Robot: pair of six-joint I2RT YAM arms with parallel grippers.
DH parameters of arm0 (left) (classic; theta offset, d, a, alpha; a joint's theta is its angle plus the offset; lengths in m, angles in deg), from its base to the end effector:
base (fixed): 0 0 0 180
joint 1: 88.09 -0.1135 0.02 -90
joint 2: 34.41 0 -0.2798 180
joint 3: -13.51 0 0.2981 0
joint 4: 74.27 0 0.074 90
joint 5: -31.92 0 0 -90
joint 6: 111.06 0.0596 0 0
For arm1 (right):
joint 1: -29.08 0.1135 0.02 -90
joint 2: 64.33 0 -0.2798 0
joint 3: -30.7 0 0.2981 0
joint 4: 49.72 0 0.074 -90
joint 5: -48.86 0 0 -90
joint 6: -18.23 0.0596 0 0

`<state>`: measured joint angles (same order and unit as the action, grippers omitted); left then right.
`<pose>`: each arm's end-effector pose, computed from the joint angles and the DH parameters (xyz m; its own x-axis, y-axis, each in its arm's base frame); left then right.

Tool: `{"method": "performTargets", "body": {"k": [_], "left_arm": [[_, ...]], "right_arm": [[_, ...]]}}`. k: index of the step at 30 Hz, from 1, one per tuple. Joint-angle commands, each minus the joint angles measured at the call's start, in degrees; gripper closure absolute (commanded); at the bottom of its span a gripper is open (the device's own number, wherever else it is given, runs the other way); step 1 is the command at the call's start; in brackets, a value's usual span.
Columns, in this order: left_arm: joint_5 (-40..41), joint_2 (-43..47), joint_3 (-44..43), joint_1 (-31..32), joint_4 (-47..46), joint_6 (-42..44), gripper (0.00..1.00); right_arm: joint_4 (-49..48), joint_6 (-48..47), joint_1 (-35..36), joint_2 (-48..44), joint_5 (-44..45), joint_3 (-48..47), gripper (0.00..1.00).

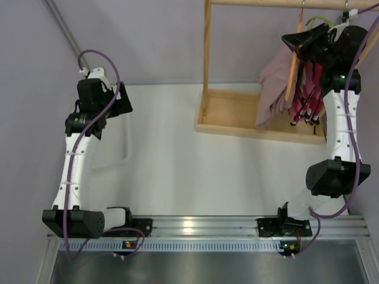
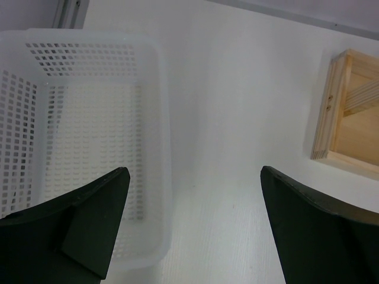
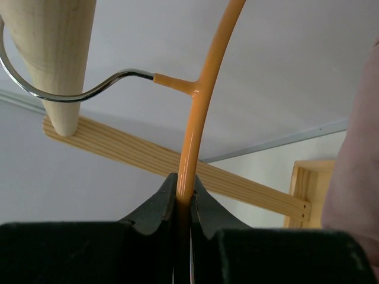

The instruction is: Remove the trousers from the hanger

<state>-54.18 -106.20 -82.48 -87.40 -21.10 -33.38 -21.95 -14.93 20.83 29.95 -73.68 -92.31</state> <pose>0.3213 0.0002 0.4368 -0.4630 -0.2073 -0.8618 -0.1497 0.9766 -0.1545 0.4267 -0.0295 0.5379 -0.3352 0.7617 -0.5544 -0.2388 0.5006 0.8321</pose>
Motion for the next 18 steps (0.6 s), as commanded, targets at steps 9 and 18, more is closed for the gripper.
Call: {"method": "performTargets", "body": {"k": [9,18], "left_arm": [[-10.04,3.66,-2.64,-0.25,-8.84,0.63,0.01],[-23.66,10.08,5.0,-0.25,-20.72,4.49,0.01]], "right_arm": [[-24.84,16.61,0.69,-4.11,-6.57,-3.82,1.0],[-27.41,21.03,0.87,-7.78,-8.68,0.1,1.0]]}}
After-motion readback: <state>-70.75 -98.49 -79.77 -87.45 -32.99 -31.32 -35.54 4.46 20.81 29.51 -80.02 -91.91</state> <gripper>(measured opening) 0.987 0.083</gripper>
